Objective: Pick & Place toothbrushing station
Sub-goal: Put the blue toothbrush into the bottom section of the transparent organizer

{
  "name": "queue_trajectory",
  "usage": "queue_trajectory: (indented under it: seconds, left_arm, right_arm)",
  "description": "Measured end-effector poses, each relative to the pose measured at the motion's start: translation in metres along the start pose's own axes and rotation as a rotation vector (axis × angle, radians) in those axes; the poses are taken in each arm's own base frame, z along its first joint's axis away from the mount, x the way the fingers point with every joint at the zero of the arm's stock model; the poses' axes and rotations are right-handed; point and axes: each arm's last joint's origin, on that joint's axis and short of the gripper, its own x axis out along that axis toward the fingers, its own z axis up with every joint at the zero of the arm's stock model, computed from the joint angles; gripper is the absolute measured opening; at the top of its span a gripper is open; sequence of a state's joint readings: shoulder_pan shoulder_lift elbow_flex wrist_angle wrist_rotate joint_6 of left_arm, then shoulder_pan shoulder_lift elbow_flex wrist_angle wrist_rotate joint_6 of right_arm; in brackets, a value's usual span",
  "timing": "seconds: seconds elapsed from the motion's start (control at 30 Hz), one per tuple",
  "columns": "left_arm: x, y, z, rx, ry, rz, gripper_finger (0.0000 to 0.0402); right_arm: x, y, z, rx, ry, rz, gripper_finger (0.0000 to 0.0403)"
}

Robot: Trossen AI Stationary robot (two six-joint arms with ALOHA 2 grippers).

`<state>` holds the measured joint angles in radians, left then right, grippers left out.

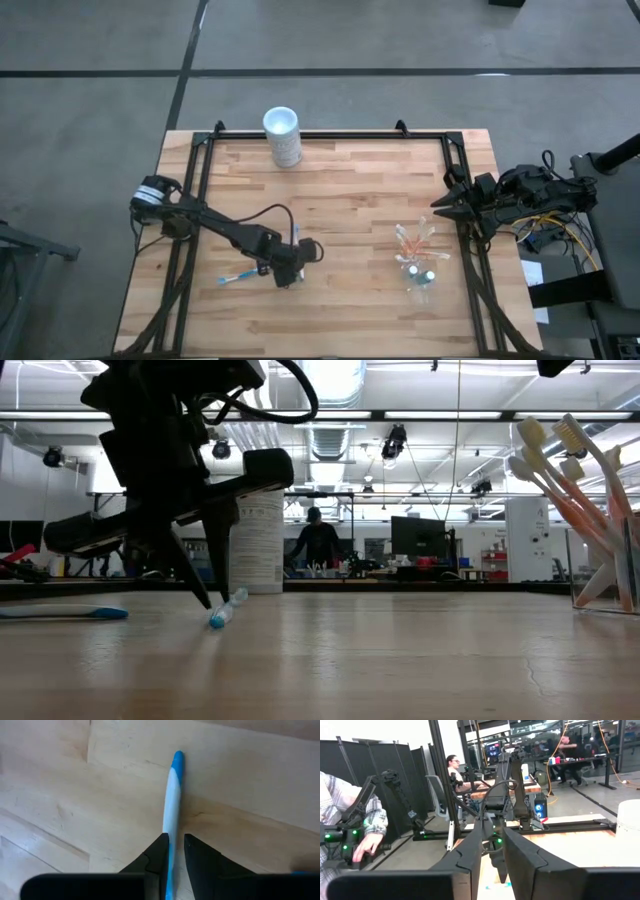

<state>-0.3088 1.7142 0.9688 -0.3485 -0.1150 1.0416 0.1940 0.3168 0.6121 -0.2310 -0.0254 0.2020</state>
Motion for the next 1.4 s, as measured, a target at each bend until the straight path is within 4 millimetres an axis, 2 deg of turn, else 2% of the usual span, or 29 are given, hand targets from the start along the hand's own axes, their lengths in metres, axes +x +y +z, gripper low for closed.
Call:
queue_trajectory:
  seconds: [0.27, 0.33, 0.47, 0.6, 0.67, 0.87, 0.97, 1.1, 1.4]
  left_arm:
    - [-0.002, 0.004, 0.002, -0.014, 0.014, 0.026, 0.0065]
    - [-0.005, 0.009, 0.004, -0.099, 0.011, 0.049, 0.0065]
    - [-0.017, 0.026, 0.007, -0.43, 0.073, 0.185, 0.0065]
    - [-0.041, 0.044, 0.005, -0.873, 0.159, 0.42, 0.0065]
    - [-0.055, 0.052, 0.006, -1.082, 0.143, 0.488, 0.0065]
    - [-0.092, 0.071, 0.013, -1.698, -0.1, 0.469, 0.0065]
    - [-0.1, 0.074, 0.014, -1.977, -0.206, 0.427, 0.0065]
    - [-0.101, 0.071, 0.012, -2.379, -0.274, 0.413, 0.0065]
    - [-0.087, 0.067, 0.019, -2.696, -0.319, 0.411, 0.0065]
  right_arm:
    - [0.0, 0.0, 0.0, 0.0, 0.0, 0.0, 0.0084]
    - [0.0, 0.0, 0.0, 0.0, 0.0, 0.0, 0.0084]
    - [0.0, 0.0, 0.0, 0.0, 0.0, 0.0, 0.0077]
    - [0.0, 0.0, 0.0, 0.0, 0.0, 0.0, 0.007]
    - [0.0, 0.0, 0.0, 0.0, 0.0, 0.0, 0.0068]
    - [0.0, 0.0, 0.0, 0.0, 0.0, 0.0, 0.0073]
    - [0.0, 0.0, 0.0, 0.0, 0.0, 0.0, 0.0078]
    - [0.0, 0.0, 0.0, 0.0, 0.001, 0.0, 0.0082]
    - [0.0, 0.0, 0.0, 0.0, 0.0, 0.0, 0.0078]
